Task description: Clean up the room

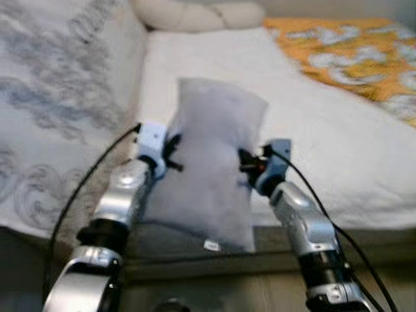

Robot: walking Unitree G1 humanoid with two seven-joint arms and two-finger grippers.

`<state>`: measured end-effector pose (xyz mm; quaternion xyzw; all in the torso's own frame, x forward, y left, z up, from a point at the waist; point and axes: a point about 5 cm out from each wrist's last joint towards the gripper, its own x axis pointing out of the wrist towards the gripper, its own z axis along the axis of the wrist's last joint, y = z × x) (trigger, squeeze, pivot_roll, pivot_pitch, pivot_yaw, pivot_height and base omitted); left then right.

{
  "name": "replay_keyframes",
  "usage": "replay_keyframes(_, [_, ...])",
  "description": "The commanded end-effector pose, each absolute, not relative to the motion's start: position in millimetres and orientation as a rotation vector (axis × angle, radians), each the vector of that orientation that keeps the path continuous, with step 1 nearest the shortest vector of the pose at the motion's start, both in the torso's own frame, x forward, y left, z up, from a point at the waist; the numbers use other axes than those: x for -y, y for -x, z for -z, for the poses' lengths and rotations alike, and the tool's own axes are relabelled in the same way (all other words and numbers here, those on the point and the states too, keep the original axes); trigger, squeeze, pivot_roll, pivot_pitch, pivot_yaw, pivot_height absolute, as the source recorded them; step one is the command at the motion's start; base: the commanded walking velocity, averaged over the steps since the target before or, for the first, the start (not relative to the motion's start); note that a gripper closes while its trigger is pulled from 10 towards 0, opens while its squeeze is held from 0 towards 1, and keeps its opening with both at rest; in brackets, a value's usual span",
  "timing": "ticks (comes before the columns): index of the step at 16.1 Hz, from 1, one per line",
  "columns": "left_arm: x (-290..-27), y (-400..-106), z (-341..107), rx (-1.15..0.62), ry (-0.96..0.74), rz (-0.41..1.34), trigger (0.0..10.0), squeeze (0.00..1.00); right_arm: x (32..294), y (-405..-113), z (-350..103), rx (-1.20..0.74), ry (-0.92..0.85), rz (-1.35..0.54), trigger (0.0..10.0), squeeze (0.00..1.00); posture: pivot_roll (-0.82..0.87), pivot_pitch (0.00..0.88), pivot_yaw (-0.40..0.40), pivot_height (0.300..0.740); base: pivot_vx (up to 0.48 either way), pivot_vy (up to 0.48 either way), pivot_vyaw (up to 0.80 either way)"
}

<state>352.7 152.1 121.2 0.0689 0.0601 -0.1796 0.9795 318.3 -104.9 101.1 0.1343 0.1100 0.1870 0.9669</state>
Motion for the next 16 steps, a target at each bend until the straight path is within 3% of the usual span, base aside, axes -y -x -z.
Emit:
replay_keyframes(1, [-147.3,-354.4,-126.6,-0.094,-0.144,0.364,10.0,0.00,115.4,-320.7,-104.4,-0.206,-0.257,-0.353,10.0,0.00,-0.03,0.000,0.022,0.740,0.319,0.000,0.76])
replay_keyframes(4, [-149.4,-355.2,-126.8,-0.096,-0.151,0.360,10.0,0.00,114.1,-321.2,-104.0,-0.207,-0.247,-0.359,10.0,0.00,-0.03,0.000,0.027,0.740,0.321,0.000,0.75])
replay_keyframes(16, [-152.1,-357.7,-127.8,-0.098,-0.179,0.370,10.0,0.00,115.2,-322.3,-101.5,-0.211,-0.265,-0.334,10.0,0.00,-0.04,0.000,0.042,0.740,0.322,0.000,0.00])
